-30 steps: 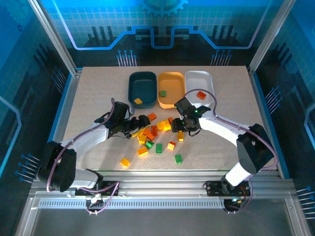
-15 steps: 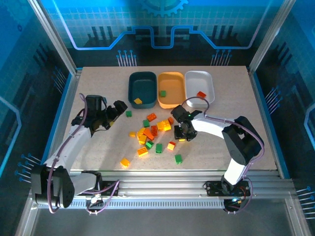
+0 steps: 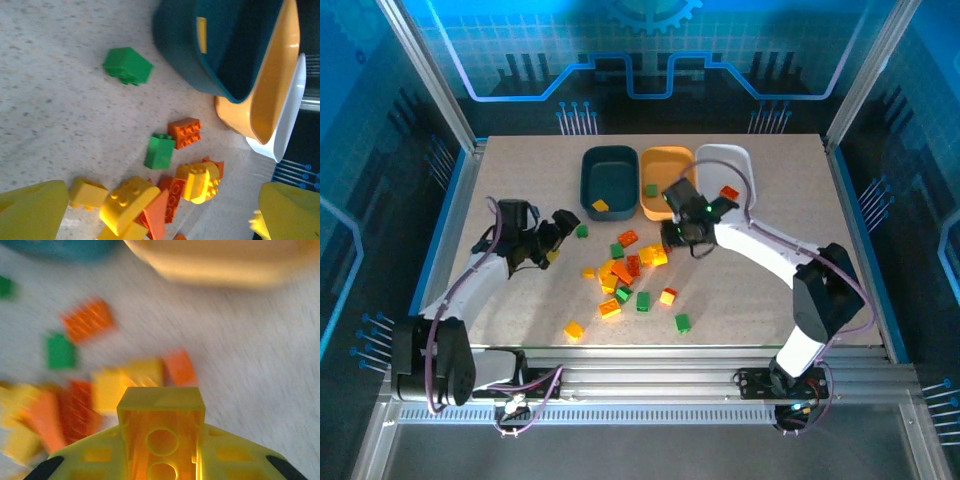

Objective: Sort the legos into containers by color

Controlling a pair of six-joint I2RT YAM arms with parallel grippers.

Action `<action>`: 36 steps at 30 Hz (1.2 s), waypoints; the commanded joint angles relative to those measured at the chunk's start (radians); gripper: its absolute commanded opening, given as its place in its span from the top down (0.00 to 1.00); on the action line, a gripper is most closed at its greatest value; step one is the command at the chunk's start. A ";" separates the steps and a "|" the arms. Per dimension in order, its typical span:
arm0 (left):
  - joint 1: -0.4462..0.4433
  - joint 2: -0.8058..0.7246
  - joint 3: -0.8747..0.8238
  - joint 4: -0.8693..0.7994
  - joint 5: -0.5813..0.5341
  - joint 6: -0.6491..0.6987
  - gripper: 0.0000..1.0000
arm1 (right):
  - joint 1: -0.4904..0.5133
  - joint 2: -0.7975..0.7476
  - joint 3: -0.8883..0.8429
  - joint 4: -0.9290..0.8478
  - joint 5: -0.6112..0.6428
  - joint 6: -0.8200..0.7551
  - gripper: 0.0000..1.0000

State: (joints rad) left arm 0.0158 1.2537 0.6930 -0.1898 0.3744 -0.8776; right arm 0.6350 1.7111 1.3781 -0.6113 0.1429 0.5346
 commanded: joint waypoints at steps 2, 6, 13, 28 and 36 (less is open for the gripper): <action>0.062 0.021 -0.104 0.125 0.137 -0.138 0.04 | 0.015 0.129 0.217 -0.005 0.041 -0.098 0.82; 0.046 -0.039 -0.092 -0.055 0.125 -0.011 0.04 | 0.004 0.203 0.322 0.003 0.012 -0.143 0.81; 0.037 -0.092 -0.104 -0.105 0.143 0.012 0.04 | -0.018 0.435 0.563 -0.027 -0.050 -0.184 0.81; 0.023 -0.096 -0.092 -0.123 0.151 0.026 0.04 | -0.020 0.694 0.848 -0.144 -0.152 -0.204 0.80; 0.001 -0.069 -0.086 -0.102 0.155 0.023 0.04 | -0.023 0.704 0.869 -0.151 -0.160 -0.209 0.80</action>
State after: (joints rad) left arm 0.0307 1.1690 0.5907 -0.2928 0.4957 -0.8799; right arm 0.6205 2.3959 2.2047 -0.7349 0.0128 0.3386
